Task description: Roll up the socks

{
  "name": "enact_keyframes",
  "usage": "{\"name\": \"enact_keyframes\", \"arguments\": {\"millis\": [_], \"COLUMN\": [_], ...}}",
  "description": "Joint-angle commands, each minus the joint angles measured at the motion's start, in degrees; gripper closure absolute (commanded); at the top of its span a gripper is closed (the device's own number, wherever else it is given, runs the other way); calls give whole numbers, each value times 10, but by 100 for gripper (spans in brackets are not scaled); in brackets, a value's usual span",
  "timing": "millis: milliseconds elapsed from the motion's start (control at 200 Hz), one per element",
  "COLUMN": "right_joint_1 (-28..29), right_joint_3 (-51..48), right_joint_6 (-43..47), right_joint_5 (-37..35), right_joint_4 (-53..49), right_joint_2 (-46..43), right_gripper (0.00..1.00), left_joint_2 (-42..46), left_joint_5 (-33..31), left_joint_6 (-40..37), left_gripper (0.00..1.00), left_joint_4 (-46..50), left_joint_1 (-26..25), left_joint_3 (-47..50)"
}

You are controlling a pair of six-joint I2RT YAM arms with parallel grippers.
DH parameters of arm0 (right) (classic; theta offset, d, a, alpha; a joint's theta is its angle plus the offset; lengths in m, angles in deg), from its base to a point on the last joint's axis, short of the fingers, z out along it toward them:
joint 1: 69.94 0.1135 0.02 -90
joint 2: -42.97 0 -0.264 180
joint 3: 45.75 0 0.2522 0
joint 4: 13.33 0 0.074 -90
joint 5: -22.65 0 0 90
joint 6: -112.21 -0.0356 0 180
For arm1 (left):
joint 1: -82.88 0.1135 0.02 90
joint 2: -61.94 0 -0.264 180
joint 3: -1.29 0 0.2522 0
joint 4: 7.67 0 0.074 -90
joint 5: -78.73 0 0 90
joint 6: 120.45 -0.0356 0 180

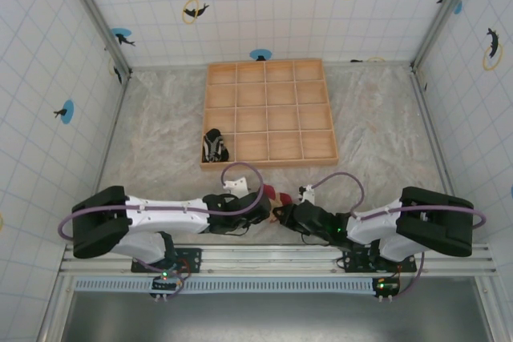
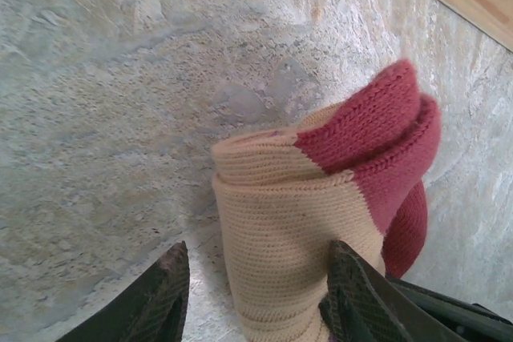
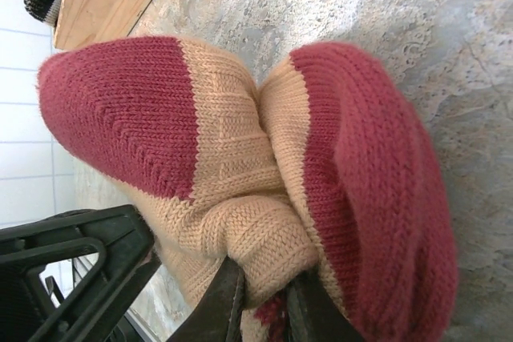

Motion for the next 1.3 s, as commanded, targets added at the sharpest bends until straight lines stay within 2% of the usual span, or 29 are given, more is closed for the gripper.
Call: {"name": "enact_keyframes", "arguments": {"millis": [0,210,380,485,561,696,791,886,986,1096,1296], "right_joint_1": [-1,-6,-9,-9,-9,-9,-10,-9,-8,2,73], "right_joint_3": [-54,-75,-95,-106,-110,-110,-105,-100,-101,-114,-130], "right_joint_6": [-1,-2,14,33,53,123,191,269,346,441,615], "right_joint_5": [39,51,56,54,42,13,-7,-20,-29,-37,-123], "right_joint_4": [-217,-168,-113,-87,-80,-87,-102,-120,-127,-101,-20], "right_joint_2": [34,37,27,7,-18,-93,-158,-223,-282,-319,-298], "right_gripper": [100,100,100,88,79,63,48,40,34,31,27], "left_joint_2": [-21,-44,-68,-80,-85,-84,-81,-78,-73,-68,-87], "left_joint_5": [-4,-8,-3,4,9,6,-3,-12,-14,-6,14], "left_joint_6": [-23,-30,-32,-37,-41,-45,-36,-27,-10,6,13], "left_gripper": [50,55,71,93,100,100,100,100,100,100,100], "left_joint_4": [-46,-112,-104,-94,-80,-17,52,117,161,178,203], "left_joint_1": [-3,-2,5,13,18,21,22,22,23,22,23], "left_joint_3": [10,32,27,19,8,-24,-54,-79,-94,-96,-118]}}
